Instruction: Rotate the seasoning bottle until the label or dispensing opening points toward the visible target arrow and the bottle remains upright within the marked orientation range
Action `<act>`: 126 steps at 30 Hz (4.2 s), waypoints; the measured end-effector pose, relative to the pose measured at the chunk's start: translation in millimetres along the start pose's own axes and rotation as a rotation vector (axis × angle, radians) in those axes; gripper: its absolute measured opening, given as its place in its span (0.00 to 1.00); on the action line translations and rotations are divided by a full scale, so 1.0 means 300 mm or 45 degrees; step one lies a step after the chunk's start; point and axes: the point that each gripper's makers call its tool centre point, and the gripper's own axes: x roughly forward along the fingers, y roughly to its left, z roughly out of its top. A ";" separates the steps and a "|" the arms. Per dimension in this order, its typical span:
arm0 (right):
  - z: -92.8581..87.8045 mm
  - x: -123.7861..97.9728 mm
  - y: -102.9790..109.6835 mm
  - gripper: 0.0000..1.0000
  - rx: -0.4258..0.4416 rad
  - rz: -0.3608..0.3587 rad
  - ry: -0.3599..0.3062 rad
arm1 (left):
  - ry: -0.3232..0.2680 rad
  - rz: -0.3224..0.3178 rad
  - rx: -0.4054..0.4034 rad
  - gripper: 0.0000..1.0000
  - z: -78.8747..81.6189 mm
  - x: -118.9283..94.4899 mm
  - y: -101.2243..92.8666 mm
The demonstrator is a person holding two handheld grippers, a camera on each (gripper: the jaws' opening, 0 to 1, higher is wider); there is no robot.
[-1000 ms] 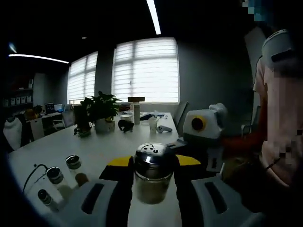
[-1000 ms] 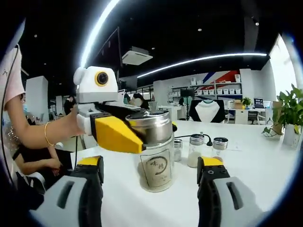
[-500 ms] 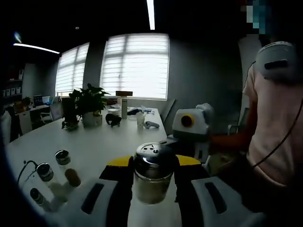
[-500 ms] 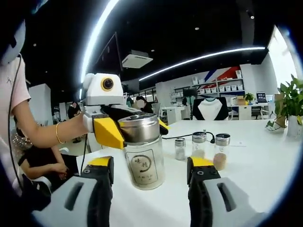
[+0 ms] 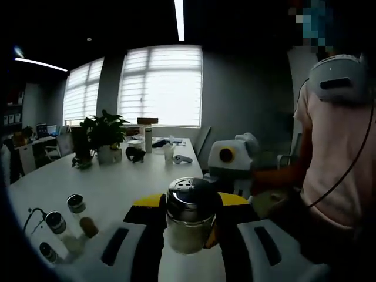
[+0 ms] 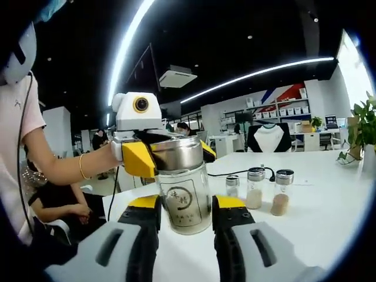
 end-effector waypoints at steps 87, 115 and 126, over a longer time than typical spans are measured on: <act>0.058 0.025 -0.085 0.45 -0.023 -0.253 -0.014 | -0.188 0.680 -0.006 0.34 0.062 -0.054 0.115; 0.036 0.031 -0.007 0.41 0.001 -0.083 0.011 | -0.165 0.349 -0.066 0.34 0.046 -0.013 0.023; 0.032 0.037 0.015 0.32 -0.001 -0.047 0.013 | -0.133 0.334 -0.052 0.34 0.039 -0.013 0.023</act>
